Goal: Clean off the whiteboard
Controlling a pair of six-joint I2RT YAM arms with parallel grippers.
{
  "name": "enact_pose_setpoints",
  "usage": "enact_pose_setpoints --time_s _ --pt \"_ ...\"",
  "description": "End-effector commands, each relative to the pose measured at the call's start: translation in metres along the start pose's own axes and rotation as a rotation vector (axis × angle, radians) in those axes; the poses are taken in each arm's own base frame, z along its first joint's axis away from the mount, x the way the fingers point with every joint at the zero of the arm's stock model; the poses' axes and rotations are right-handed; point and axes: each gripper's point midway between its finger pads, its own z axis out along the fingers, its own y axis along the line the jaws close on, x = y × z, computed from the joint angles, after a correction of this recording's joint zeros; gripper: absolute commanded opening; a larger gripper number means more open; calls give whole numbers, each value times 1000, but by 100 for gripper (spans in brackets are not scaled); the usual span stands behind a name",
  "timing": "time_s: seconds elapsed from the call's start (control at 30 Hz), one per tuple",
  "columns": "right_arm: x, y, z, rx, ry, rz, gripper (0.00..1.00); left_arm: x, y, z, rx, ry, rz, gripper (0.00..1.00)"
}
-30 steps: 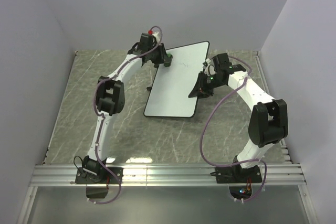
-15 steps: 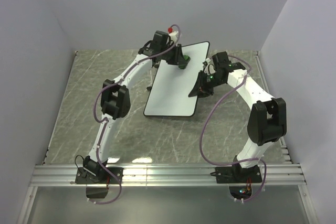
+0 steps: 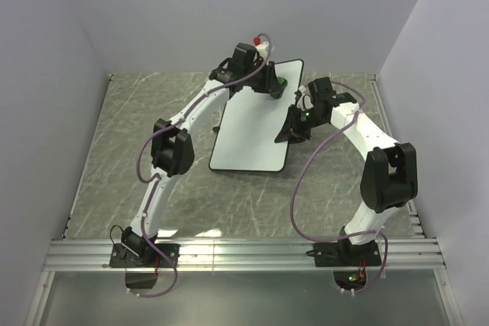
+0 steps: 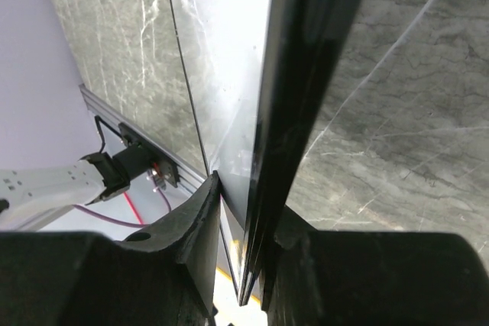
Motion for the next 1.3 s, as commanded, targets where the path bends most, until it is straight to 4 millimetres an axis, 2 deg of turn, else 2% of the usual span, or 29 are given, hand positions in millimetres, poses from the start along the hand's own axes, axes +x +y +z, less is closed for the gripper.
enact_pose_setpoints --time_s 0.0,0.1,0.2,0.3,0.37,0.43,0.5,0.67,0.73,0.8,0.83,0.87,0.93,0.97,1.0,1.03,1.07,1.1,1.17,1.2,1.27 --pt "62 -35 29 166 219 -94 0 33 91 14 -214 59 -132 0" --pt "63 -36 28 172 216 -95 0 42 121 13 -263 79 -152 0" --pt "62 -37 27 178 216 -95 0 59 142 11 -326 119 -144 0" --pt "61 -37 28 178 219 -93 0 79 154 14 -350 164 -148 0" --pt "61 -36 30 177 222 -92 0 85 154 16 -339 178 -155 0" --pt "59 -36 30 177 221 -93 0 86 147 17 -312 184 -163 0" --pt "59 -36 30 177 222 -92 0 80 137 19 -287 167 -146 0" --pt "56 -35 31 178 217 -96 0 52 107 12 -209 113 -130 0" --pt "54 -35 30 181 215 -94 0 38 86 10 -145 86 -117 0" --pt "53 -35 31 183 210 -96 0 34 64 10 -69 83 -90 0" --pt "50 -34 30 184 205 -99 0 23 51 8 -39 50 -66 0" --pt "48 -34 30 190 199 -104 0 32 47 10 -34 64 -81 0" --pt "39 -30 27 202 178 -114 0 16 30 0 20 13 -78 0" --pt "35 -31 26 218 167 -115 0 29 35 -2 13 31 -109 0" --pt "30 -28 24 217 153 -115 0 6 27 -21 25 -29 -121 0" --pt "22 -22 21 213 132 -124 0 -2 28 -30 18 -60 -126 0" --pt "17 -21 19 217 115 -117 0 -9 41 -40 -6 -95 -149 0" --pt "13 -19 17 221 106 -114 0 -31 35 -62 -12 -152 -140 0" --pt "2 -12 14 216 73 -112 0 -52 48 -86 -63 -223 -177 0" --pt "-1 -11 13 219 64 -111 0 -75 53 -113 -90 -290 -183 0" --pt "-9 -6 11 215 42 -104 0 -85 73 -137 -163 -352 -233 0"
